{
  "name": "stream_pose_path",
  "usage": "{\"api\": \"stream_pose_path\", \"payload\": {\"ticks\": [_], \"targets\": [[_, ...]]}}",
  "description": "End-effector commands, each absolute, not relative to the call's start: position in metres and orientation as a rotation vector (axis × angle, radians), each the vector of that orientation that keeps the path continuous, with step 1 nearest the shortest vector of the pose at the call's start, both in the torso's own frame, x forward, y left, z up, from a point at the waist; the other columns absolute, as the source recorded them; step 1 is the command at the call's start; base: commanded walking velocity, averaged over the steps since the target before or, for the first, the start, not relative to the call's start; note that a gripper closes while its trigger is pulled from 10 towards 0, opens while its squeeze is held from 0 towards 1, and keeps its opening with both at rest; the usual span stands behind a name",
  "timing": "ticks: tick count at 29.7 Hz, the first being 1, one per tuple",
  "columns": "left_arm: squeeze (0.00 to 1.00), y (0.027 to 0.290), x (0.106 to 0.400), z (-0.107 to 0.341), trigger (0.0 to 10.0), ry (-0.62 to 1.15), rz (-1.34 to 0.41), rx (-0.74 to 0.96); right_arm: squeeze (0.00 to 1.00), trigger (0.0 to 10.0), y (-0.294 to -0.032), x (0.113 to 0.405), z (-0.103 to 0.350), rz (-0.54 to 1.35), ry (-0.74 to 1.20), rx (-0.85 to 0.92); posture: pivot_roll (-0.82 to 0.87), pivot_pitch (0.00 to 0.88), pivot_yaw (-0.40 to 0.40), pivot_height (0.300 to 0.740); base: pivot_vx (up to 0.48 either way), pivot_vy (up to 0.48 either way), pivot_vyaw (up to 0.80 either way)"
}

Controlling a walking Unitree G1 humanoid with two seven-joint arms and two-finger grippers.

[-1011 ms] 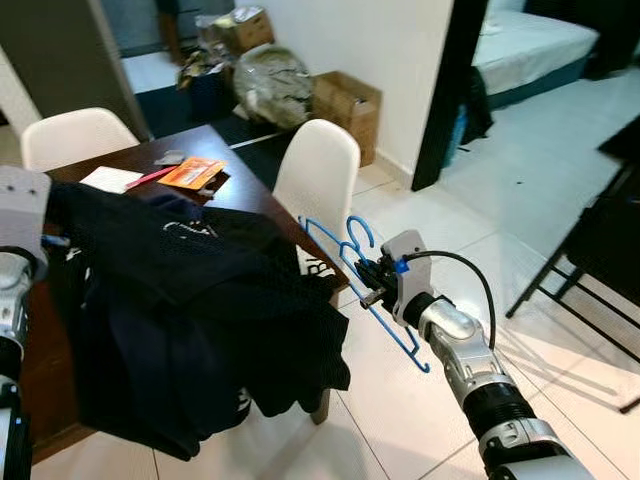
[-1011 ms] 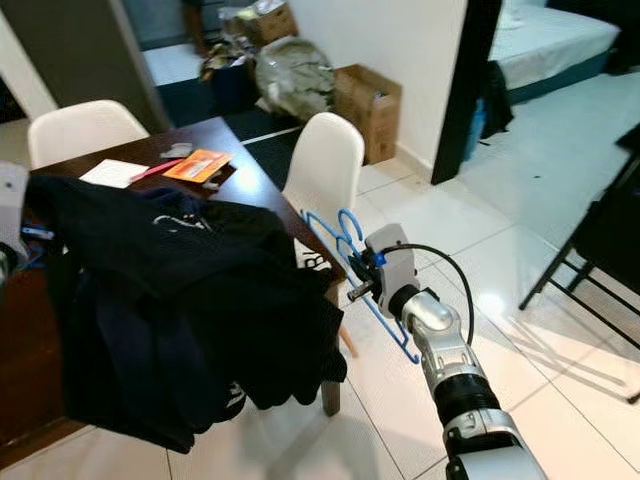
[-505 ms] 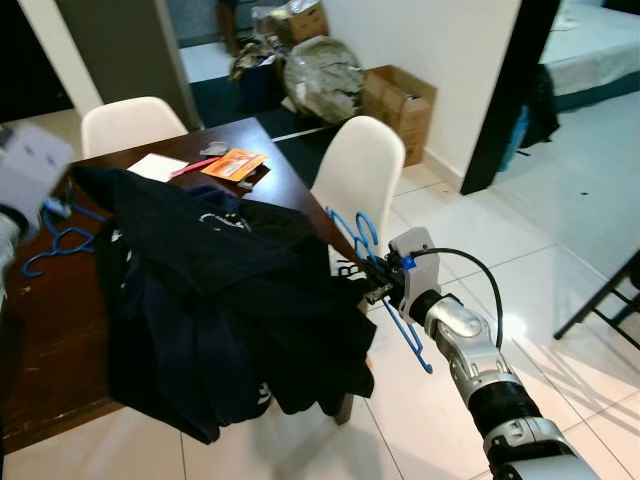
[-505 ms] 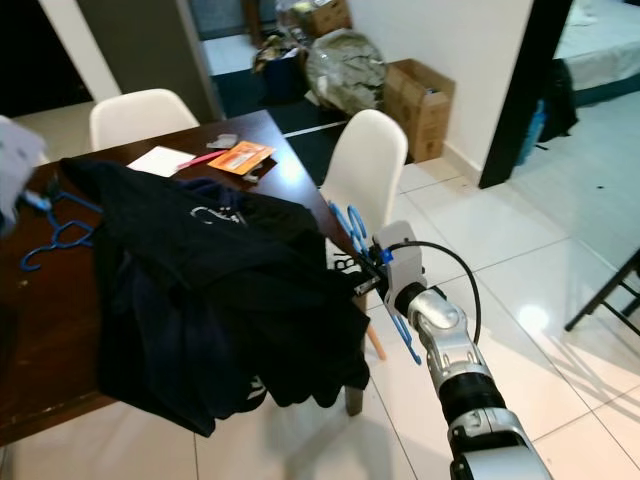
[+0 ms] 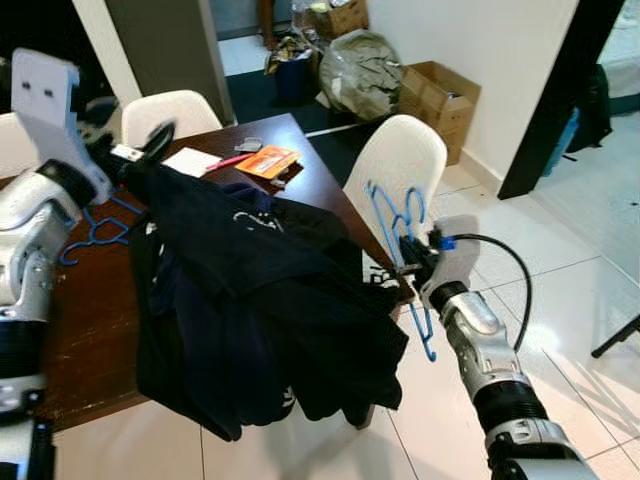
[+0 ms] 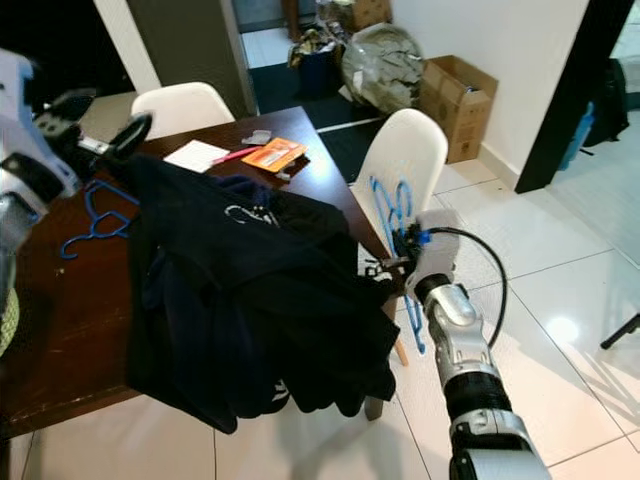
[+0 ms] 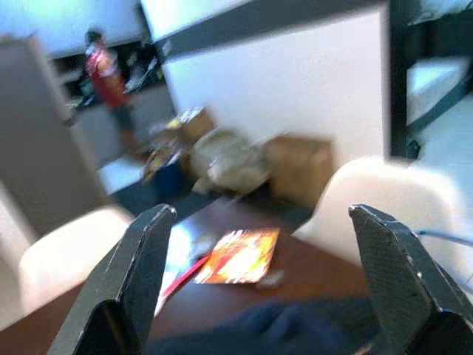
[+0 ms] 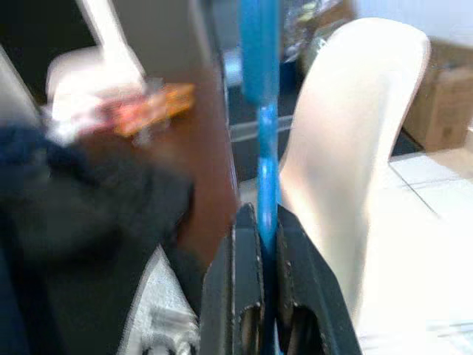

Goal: Hang hanger

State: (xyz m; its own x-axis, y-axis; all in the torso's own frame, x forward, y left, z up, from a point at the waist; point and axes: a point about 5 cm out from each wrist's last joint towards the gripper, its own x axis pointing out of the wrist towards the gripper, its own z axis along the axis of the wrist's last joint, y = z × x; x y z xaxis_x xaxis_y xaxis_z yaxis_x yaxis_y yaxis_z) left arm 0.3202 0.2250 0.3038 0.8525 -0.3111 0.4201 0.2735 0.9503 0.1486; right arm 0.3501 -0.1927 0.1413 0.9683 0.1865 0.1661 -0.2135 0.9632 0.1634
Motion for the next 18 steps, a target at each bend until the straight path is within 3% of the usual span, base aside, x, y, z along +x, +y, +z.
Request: {"api": "stream_pose_path", "payload": {"ticks": [1,4,6,7,11,18], "targets": [[0.00,0.217,0.320,0.285,10.0,-0.393,-0.310,0.058,0.00,10.0,-0.192,0.349,0.153,0.228,-0.229,0.281,0.03,0.086,0.058,0.740,0.000,0.000,0.00],[0.00,0.189,0.315,0.249,10.0,-0.327,-0.270,-0.052,0.00,10.0,-0.186,0.341,0.156,0.329,-0.242,0.308,0.03,0.090,0.052,0.740,0.000,0.000,0.00],[0.00,0.189,0.315,0.249,10.0,-0.327,-0.270,-0.052,0.00,10.0,-0.186,0.341,0.156,0.329,-0.242,0.308,0.03,0.090,0.052,0.740,0.000,0.000,0.00],[0.00,0.166,0.305,0.229,10.0,-0.286,-0.284,-0.096,0.00,10.0,-0.180,0.337,0.160,0.389,-0.241,0.290,0.03,0.091,0.047,0.740,0.000,0.000,0.00],[0.00,0.140,0.290,0.209,10.0,-0.209,-0.321,-0.172,0.00,10.0,-0.175,0.333,0.171,0.461,-0.237,0.290,0.02,0.092,0.044,0.740,0.000,0.000,0.00],[0.00,0.132,0.290,0.214,10.0,-0.211,-0.311,-0.165,0.00,10.0,-0.161,0.331,0.173,0.504,-0.203,0.275,0.03,0.083,0.037,0.740,0.000,0.000,0.00]]}}
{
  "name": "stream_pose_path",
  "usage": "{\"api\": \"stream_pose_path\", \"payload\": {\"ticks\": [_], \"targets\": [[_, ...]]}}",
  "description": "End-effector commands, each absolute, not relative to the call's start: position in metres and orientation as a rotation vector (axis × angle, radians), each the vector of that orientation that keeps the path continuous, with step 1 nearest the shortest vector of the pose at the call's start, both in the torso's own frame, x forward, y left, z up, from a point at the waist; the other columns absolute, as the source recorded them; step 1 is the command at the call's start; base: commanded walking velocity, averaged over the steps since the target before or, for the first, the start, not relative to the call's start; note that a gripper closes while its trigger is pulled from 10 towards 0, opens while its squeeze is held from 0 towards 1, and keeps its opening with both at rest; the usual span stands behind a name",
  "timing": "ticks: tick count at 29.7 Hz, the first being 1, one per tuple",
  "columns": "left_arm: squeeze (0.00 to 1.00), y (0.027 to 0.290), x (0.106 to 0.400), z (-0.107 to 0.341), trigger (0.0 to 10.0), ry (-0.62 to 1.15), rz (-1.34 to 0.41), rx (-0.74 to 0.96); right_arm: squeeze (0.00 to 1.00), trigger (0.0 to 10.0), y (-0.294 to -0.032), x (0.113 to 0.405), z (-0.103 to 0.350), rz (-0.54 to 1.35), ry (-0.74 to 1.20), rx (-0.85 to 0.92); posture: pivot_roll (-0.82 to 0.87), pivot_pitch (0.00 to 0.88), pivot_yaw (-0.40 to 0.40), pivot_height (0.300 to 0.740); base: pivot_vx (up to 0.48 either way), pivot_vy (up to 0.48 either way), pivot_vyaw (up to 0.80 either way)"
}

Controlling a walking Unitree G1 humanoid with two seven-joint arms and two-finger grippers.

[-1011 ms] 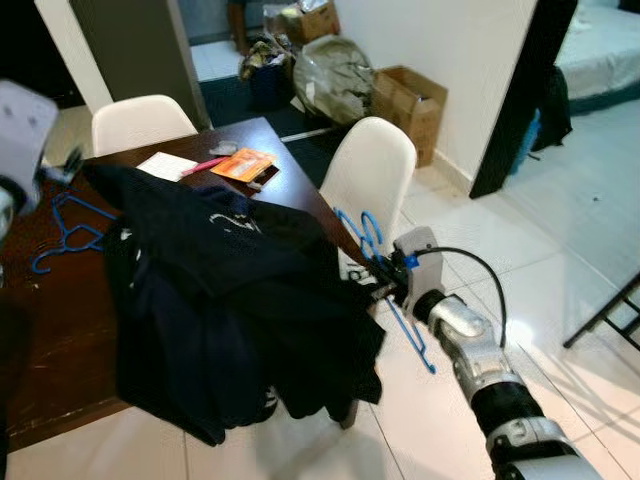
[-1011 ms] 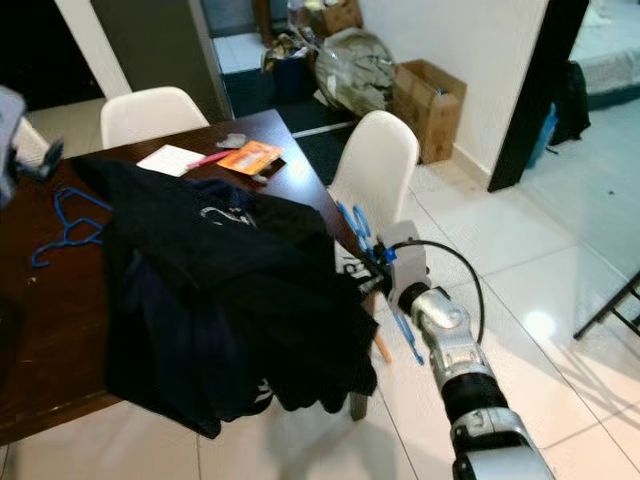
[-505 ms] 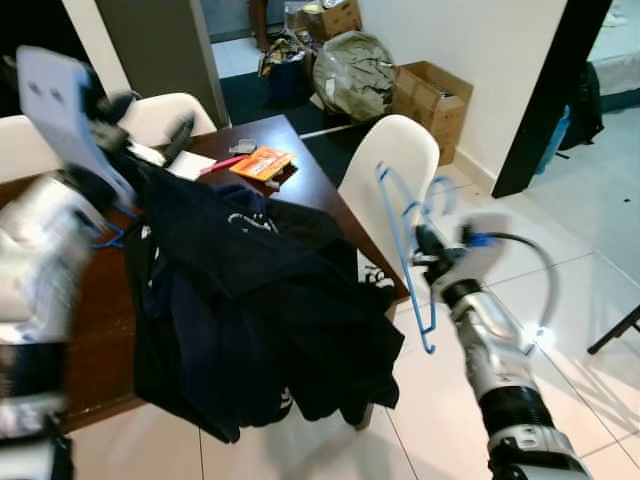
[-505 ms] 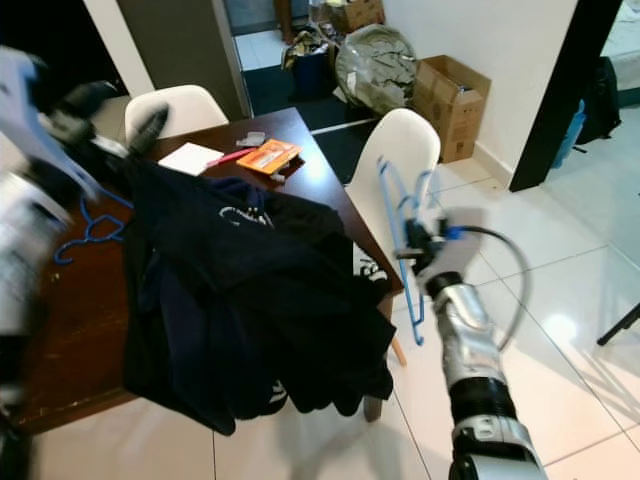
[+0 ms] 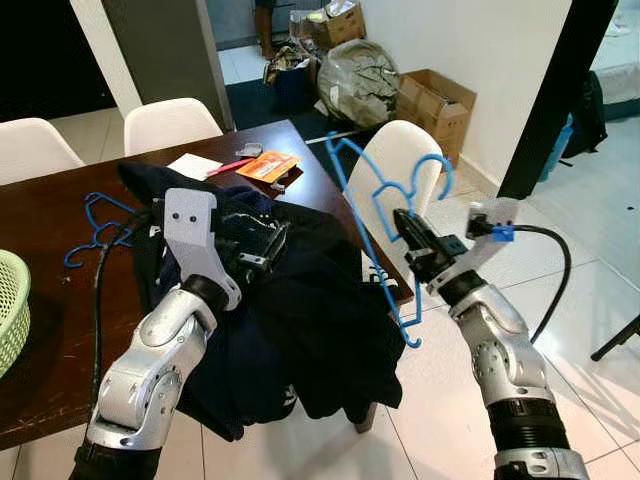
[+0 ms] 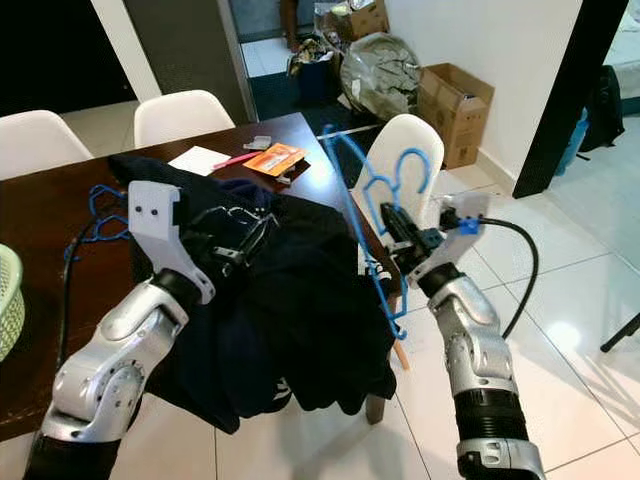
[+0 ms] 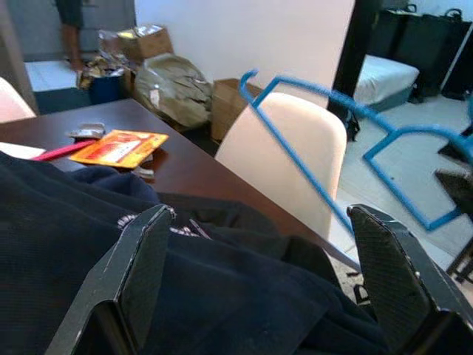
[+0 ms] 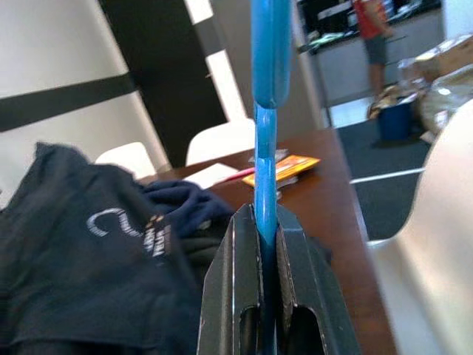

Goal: Hang hanger

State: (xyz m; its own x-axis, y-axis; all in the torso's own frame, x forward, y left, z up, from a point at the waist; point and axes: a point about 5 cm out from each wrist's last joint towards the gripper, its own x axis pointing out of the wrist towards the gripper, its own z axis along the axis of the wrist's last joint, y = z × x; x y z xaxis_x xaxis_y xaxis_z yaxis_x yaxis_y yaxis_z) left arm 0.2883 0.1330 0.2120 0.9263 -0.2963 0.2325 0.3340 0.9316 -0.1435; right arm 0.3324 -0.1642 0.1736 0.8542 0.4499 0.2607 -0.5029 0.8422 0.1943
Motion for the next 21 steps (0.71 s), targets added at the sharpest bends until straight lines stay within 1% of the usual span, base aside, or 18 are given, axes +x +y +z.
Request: {"api": "stream_pose_path", "payload": {"ticks": [1,5,6,9,10,12,15,18,20,21], "targets": [[0.00,0.132,0.290,0.214,10.0,-0.211,-0.311,-0.165,0.00,10.0,-0.161,0.331,0.173,0.504,-0.203,0.275,0.03,0.083,0.037,0.740,0.000,0.000,0.00],[0.00,0.132,0.296,0.220,10.0,-0.238,-0.279,-0.144,0.00,10.0,-0.159,0.334,0.167,0.464,-0.166,0.287,0.02,0.078,0.035,0.740,0.000,0.000,0.00],[0.00,0.133,0.300,0.223,10.0,-0.253,-0.251,-0.138,0.00,10.0,-0.157,0.336,0.158,0.421,-0.121,0.261,0.02,0.076,0.033,0.740,0.000,0.000,0.00],[0.00,0.132,0.303,0.226,10.0,-0.268,-0.228,-0.121,0.00,10.0,-0.152,0.334,0.147,0.388,-0.106,0.309,0.02,0.072,0.028,0.740,0.000,0.000,0.77],[0.00,0.131,0.303,0.229,10.0,-0.284,-0.217,-0.085,0.00,10.0,-0.151,0.333,0.147,0.393,-0.125,0.332,0.02,0.069,0.029,0.740,0.000,0.000,0.77],[0.00,0.131,0.303,0.229,10.0,-0.284,-0.217,-0.085,0.00,10.0,-0.151,0.333,0.147,0.393,-0.125,0.332,0.02,0.069,0.029,0.740,0.000,0.000,0.77],[0.00,0.129,0.303,0.230,10.0,-0.292,-0.185,-0.004,0.00,10.0,-0.161,0.332,0.157,0.373,-0.192,0.434,0.02,0.065,0.029,0.740,0.000,0.000,0.77],[0.00,0.130,0.303,0.227,10.0,-0.275,-0.164,-0.002,0.00,10.0,-0.165,0.332,0.158,0.350,-0.207,0.457,0.02,0.066,0.030,0.740,0.000,0.000,0.75],[0.00,0.136,0.304,0.220,10.0,-0.232,-0.115,-0.037,0.00,10.0,-0.170,0.332,0.161,0.317,-0.227,0.458,0.02,0.070,0.034,0.740,0.000,0.000,0.71],[0.00,0.139,0.305,0.216,10.0,-0.205,-0.085,-0.096,0.00,10.0,-0.171,0.332,0.162,0.298,-0.231,0.457,0.02,0.072,0.036,0.740,0.000,0.000,0.52]]}}
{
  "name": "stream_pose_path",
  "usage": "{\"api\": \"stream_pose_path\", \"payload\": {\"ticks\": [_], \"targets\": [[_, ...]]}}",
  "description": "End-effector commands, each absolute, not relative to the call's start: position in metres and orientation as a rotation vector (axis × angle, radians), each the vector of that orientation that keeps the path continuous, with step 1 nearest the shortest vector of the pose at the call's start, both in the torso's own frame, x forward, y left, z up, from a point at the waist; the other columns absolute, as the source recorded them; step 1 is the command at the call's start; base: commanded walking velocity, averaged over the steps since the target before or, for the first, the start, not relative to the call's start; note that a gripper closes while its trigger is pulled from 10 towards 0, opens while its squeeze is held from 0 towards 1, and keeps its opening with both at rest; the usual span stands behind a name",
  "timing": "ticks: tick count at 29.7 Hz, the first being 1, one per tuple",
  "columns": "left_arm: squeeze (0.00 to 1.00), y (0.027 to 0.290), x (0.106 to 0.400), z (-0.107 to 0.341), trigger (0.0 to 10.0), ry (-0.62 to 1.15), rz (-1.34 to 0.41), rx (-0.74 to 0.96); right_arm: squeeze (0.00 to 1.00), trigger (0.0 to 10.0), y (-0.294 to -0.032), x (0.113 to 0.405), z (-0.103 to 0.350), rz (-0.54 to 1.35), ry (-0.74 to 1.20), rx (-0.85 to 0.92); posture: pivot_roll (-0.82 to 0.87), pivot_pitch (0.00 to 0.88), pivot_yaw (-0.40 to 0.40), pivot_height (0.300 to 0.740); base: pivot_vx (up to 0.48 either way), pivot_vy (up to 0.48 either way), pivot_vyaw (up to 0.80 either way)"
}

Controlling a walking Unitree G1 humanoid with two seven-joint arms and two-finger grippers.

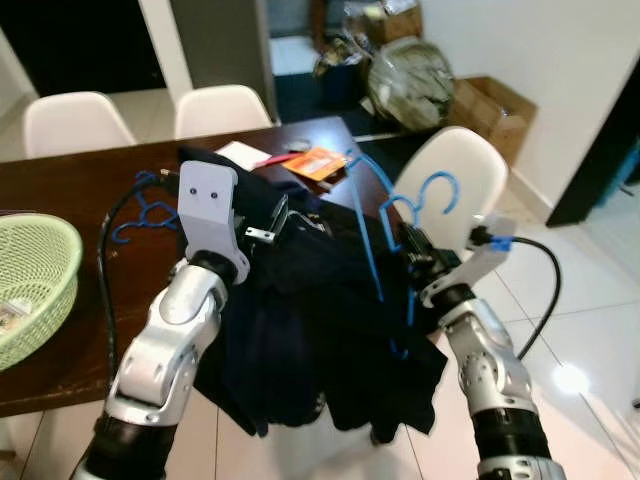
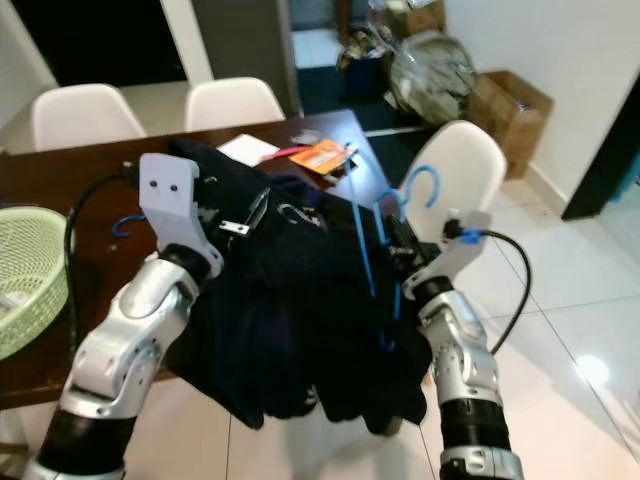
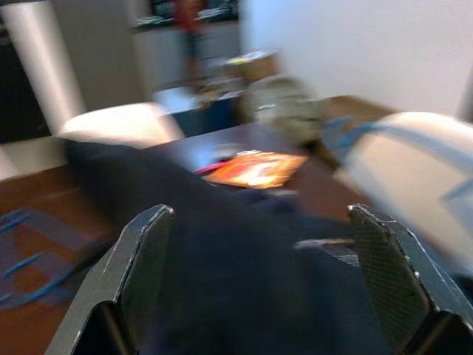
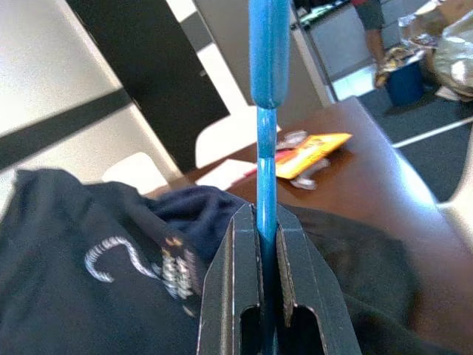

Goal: Hang hanger

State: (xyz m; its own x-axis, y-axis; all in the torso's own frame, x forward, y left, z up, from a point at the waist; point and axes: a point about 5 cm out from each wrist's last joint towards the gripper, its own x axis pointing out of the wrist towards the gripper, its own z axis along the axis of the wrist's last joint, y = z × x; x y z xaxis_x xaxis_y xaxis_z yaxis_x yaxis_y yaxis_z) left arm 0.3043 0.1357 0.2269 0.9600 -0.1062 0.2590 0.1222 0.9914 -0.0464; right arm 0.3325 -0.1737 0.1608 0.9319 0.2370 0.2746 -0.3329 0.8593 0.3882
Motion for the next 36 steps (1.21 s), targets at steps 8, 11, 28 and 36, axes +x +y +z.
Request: {"api": "stream_pose_path", "payload": {"ticks": [8,11,28,36], "targets": [[0.00,0.158,0.313,0.203,10.0,-0.122,0.122,-0.096,0.00,10.0,-0.169,0.334,0.157,0.270,-0.200,0.442,0.02,0.077,0.030,0.740,0.000,0.000,0.13],[0.00,0.164,0.320,0.201,10.0,-0.109,0.162,-0.121,0.00,10.0,-0.167,0.334,0.157,0.277,-0.200,0.445,0.02,0.076,0.029,0.740,0.000,0.000,0.00],[0.00,0.138,0.358,0.211,10.0,-0.131,-0.070,-0.120,0.00,10.0,-0.162,0.334,0.155,0.301,-0.181,0.456,0.00,0.074,0.031,0.740,0.000,0.000,0.00],[0.00,0.126,0.357,0.187,10.0,-0.056,-0.187,-0.169,0.00,10.0,-0.161,0.333,0.157,0.320,-0.189,0.451,-0.02,0.079,0.032,0.740,0.000,0.000,0.00]]}}
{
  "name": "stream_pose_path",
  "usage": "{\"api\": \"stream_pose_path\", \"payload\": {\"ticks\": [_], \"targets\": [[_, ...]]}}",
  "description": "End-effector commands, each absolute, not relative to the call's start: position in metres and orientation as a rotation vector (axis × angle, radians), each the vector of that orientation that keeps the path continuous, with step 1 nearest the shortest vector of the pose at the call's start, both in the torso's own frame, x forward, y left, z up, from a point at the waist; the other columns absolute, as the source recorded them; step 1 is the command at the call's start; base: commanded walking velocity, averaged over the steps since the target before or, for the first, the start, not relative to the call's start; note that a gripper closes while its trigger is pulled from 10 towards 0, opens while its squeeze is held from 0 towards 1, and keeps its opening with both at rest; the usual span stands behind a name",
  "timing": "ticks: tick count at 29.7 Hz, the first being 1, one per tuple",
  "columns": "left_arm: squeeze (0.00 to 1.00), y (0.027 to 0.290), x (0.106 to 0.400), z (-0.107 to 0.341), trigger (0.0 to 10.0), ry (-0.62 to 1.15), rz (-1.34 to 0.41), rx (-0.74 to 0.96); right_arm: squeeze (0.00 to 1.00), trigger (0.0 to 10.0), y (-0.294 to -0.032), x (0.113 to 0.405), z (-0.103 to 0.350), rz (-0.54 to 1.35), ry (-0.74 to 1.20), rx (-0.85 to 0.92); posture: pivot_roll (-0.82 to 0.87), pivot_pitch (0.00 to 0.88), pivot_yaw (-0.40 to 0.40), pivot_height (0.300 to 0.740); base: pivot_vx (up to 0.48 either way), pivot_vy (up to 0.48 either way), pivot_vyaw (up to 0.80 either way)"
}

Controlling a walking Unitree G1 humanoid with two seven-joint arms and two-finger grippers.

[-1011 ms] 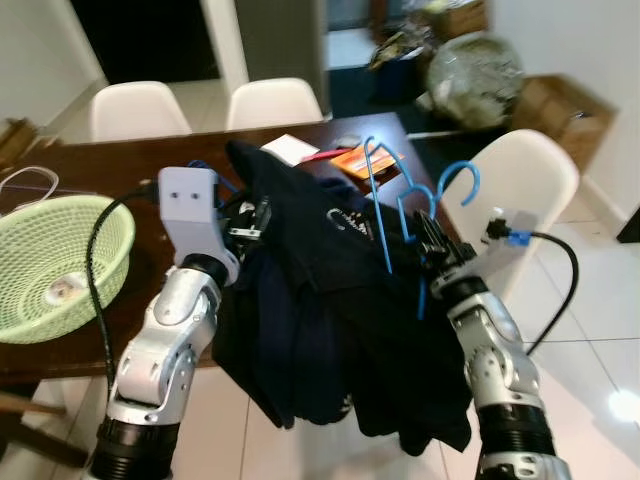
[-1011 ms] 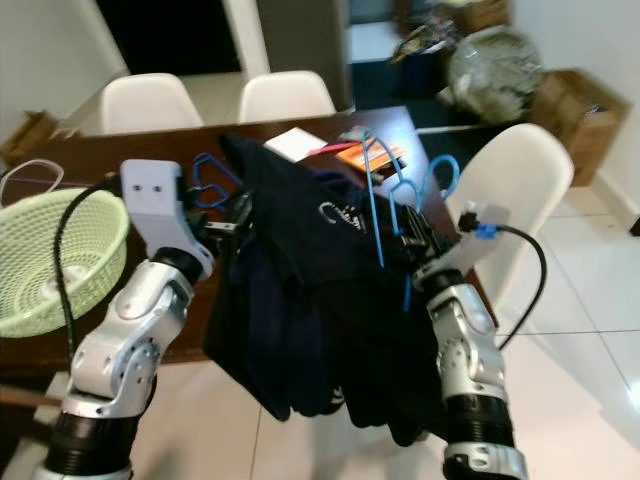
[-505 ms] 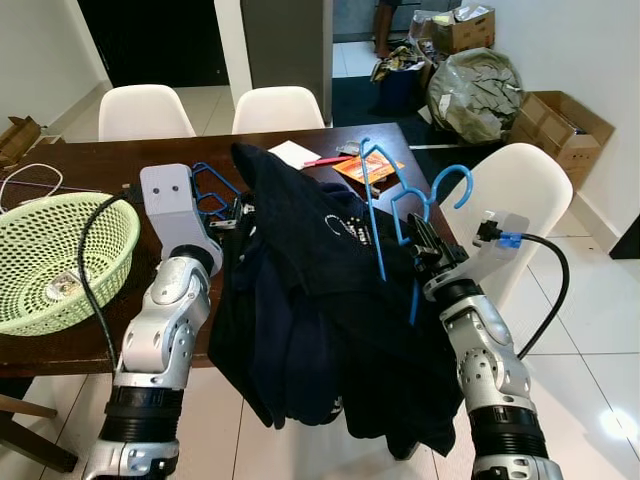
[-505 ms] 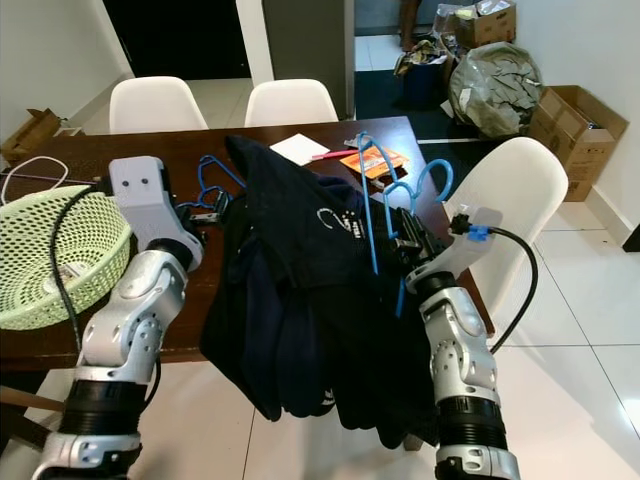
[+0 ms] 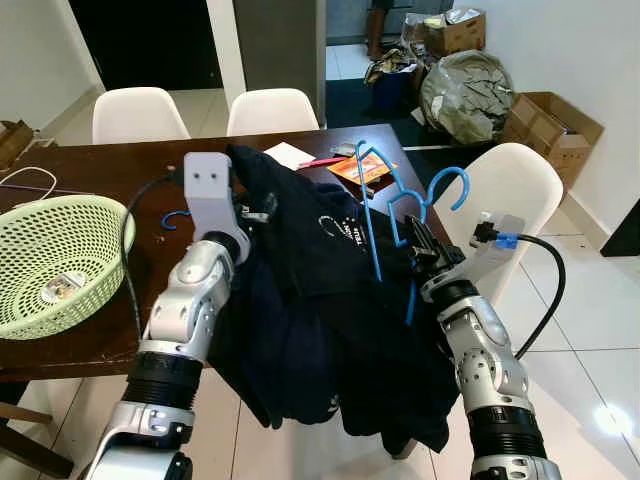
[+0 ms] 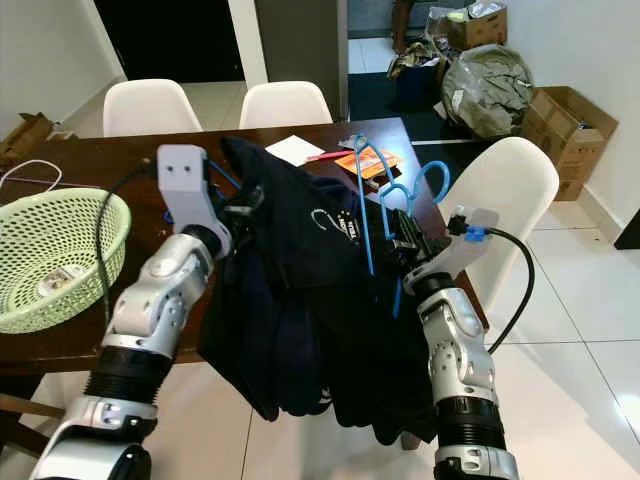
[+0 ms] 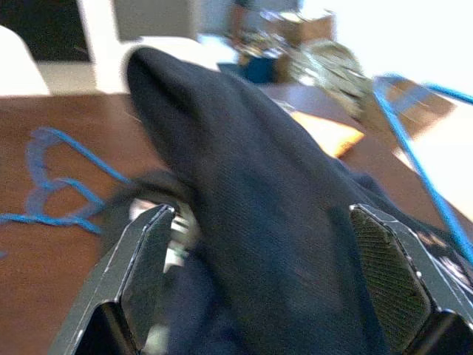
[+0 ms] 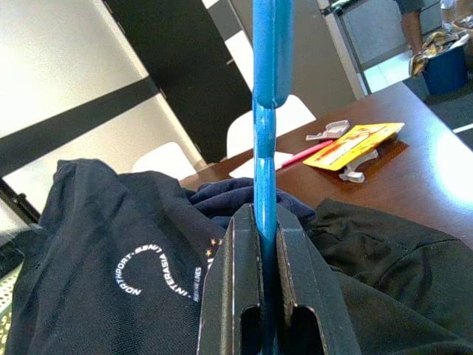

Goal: Hang hanger

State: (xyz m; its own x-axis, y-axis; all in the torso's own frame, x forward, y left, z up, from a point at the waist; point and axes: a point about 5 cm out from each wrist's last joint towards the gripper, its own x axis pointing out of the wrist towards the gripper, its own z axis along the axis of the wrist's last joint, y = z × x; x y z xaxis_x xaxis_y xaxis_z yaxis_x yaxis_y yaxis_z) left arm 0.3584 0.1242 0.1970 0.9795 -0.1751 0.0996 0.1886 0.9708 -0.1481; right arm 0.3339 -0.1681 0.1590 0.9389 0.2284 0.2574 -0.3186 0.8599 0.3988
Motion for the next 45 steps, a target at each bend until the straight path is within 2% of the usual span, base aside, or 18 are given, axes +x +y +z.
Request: {"api": "stream_pose_path", "payload": {"ticks": [1,12,13,14,15,23,25,28,35,38,39,40,41,42,45], "targets": [[0.00,0.126,0.357,0.187,10.0,-0.056,-0.187,-0.169,0.00,10.0,-0.161,0.333,0.157,0.320,-0.189,0.451,-0.02,0.079,0.032,0.740,0.000,0.000,0.00],[0.00,0.142,0.375,0.171,10.0,-0.015,-0.167,-0.244,0.00,10.0,-0.161,0.333,0.157,0.323,-0.191,0.451,-0.03,0.077,0.035,0.740,0.000,0.000,0.00],[0.00,0.147,0.377,0.175,2.5,-0.028,-0.151,-0.248,0.00,10.0,-0.161,0.333,0.157,0.323,-0.192,0.451,-0.03,0.075,0.038,0.740,0.000,0.000,0.00],[0.00,0.147,0.377,0.175,2.5,-0.028,-0.151,-0.248,0.00,10.0,-0.161,0.333,0.157,0.323,-0.192,0.451,-0.03,0.075,0.038,0.740,0.000,0.000,0.00],[0.00,0.157,0.381,0.181,0.0,-0.051,-0.129,-0.246,0.00,10.0,-0.160,0.332,0.157,0.321,-0.194,0.450,-0.03,0.074,0.043,0.740,0.000,0.000,0.00],[0.00,0.170,0.384,0.190,0.0,-0.083,-0.107,-0.235,0.00,10.0,-0.160,0.332,0.157,0.319,-0.196,0.453,-0.02,0.073,0.044,0.740,0.000,0.000,0.00],[0.00,0.185,0.385,0.202,0.0,-0.125,-0.088,-0.222,0.00,10.0,-0.160,0.333,0.156,0.318,-0.196,0.458,-0.01,0.070,0.043,0.740,0.000,0.000,0.00],[0.00,0.190,0.385,0.207,0.0,-0.143,-0.086,-0.213,0.00,10.0,-0.160,0.333,0.156,0.318,-0.195,0.460,-0.01,0.070,0.043,0.740,0.000,0.000,0.00],[0.00,0.189,0.386,0.208,0.0,-0.160,-0.106,-0.218,0.00,10.0,-0.159,0.333,0.156,0.319,-0.195,0.462,-0.01,0.060,0.047,0.740,0.000,0.000,0.00],[0.00,0.175,0.384,0.212,0.0,-0.177,-0.205,-0.265,0.00,10.0,-0.159,0.333,0.155,0.319,-0.193,0.462,-0.01,0.058,0.047,0.740,0.000,0.000,0.00],[0.07,0.169,0.383,0.214,0.0,-0.185,-0.231,-0.261,0.00,10.0,-0.159,0.333,0.155,0.319,-0.192,0.462,-0.01,0.056,0.048,0.740,0.000,0.000,0.00],[0.07,0.169,0.383,0.214,0.0,-0.185,-0.231,-0.261,0.00,10.0,-0.159,0.333,0.155,0.319,-0.192,0.462,-0.01,0.056,0.048,0.740,0.000,0.000,0.00],[0.70,0.165,0.383,0.214,0.0,-0.185,-0.236,-0.255,0.00,10.0,-0.159,0.333,0.155,0.319,-0.192,0.462,-0.01,0.056,0.048,0.740,0.000,0.000,0.00],[1.00,0.160,0.383,0.212,10.0,-0.175,-0.228,-0.251,0.00,10.0,-0.159,0.333,0.155,0.319,-0.191,0.462,0.00,0.056,0.048,0.740,0.000,0.000,0.00],[1.00,0.154,0.383,0.209,10.0,-0.162,-0.219,-0.253,0.00,10.0,-0.159,0.334,0.154,0.320,-0.190,0.463,0.00,0.056,0.048,0.740,0.000,0.000,0.00]]}}
